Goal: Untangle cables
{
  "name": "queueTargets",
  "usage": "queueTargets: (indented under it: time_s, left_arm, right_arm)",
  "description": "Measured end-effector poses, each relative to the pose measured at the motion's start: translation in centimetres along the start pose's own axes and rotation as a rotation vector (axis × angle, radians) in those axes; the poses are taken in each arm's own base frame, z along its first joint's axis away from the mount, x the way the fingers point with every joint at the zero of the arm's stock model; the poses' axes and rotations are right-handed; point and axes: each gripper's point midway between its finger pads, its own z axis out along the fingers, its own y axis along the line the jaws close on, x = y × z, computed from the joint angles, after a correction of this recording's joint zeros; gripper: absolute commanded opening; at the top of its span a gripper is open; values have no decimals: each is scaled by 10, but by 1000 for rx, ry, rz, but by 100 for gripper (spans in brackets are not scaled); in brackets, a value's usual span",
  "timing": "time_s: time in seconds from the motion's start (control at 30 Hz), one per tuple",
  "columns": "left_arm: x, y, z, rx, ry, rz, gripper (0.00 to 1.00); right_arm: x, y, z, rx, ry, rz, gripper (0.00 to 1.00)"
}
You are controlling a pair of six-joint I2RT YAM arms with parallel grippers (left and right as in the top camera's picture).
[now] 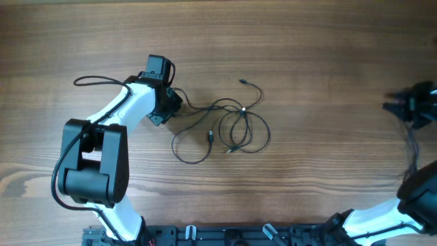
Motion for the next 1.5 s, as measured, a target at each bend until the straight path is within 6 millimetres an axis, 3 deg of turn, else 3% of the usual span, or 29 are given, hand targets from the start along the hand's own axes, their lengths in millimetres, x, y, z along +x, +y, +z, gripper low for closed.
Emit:
queueTargets:
  time_s: [0.07, 0.1, 0.17, 0.23, 0.3, 0.4, 0.57, 0.7, 0.77, 0.83, 0.9, 0.97, 1.0, 1.03, 1.07, 1.1, 1.17, 1.23, 1.3, 1.37, 1.4, 1.43, 1.5]
  left_arm:
    - [1, 1, 0, -5, 3, 0, 32]
    - [1, 1, 0, -5, 3, 0, 33]
    - [1, 1, 0, -4, 3, 0, 33]
    - [0, 1, 0, -2, 2, 0, 33]
    - [0, 1, 0, -2, 1, 0, 34]
    - [-1, -2, 0, 7, -5, 0, 33]
    - [-2, -2, 0, 10, -7, 0, 33]
    - [-2, -3, 0, 10, -7, 0, 33]
    - [-2, -3, 0, 11, -8, 0, 33]
    - [-1, -2, 0, 7, -5, 0, 36]
    - [-2, -2, 0, 10, -7, 1, 36]
    - [-3, -4, 0, 18, -13, -4, 35]
    - [-3, -5, 0, 19, -14, -7, 35]
    - [-3, -5, 0, 19, -14, -9, 36]
    - [-3, -5, 0, 19, -13, -12, 37]
    - [-3, -5, 0, 18, -13, -15, 38]
    - [-3, -5, 0, 19, -13, -15, 44]
    - [-3, -5, 0, 19, -13, -19, 45]
    - [-3, -5, 0, 19, -12, -19, 49]
    - [-3, -5, 0, 19, -13, -20, 50]
    - [-3, -5, 0, 20, -13, -20, 50]
    - [-3, -5, 0, 20, -13, -20, 50]
    - [-2, -3, 0, 14, -9, -20, 52]
  right_arm:
    - [-23, 4, -17, -87, -64, -13, 100]
    - [-23, 5, -20, -113, -60, -27, 100]
    - [-14, 18, -18, -173, -25, -146, 100]
    - [8, 41, -12, -272, 46, -297, 100]
    - [33, 57, -3, -321, 136, -282, 100]
    - [62, 39, 17, -114, 244, 96, 100]
    - [60, 34, 30, 22, 210, 580, 100]
    - [58, 41, 32, 19, 213, 759, 100]
    - [22, 48, 39, -35, 53, 489, 99]
    - [5, 32, 40, 53, -63, 218, 100]
    - [3, -9, 34, 274, -127, 95, 100]
    - [-10, -73, -2, 664, -304, 126, 99]
    - [-20, -81, -14, 735, -383, 127, 100]
    - [-37, -84, -25, 783, -481, 106, 96]
    - [-52, -83, -34, 812, -562, 69, 82]
    - [-72, -75, -41, 831, -626, -41, 82]
    - [-90, -63, -45, 869, -628, -259, 84]
    - [-102, -51, -33, 834, -608, -433, 82]
    - [-93, -55, -5, 799, -444, -676, 84]
    - [-78, -72, 17, 795, -291, -851, 83]
    - [-74, -84, 25, 798, -238, -921, 76]
    - [-70, -96, 31, 801, -201, -962, 77]
    - [-73, -114, 36, 803, -189, -1010, 88]
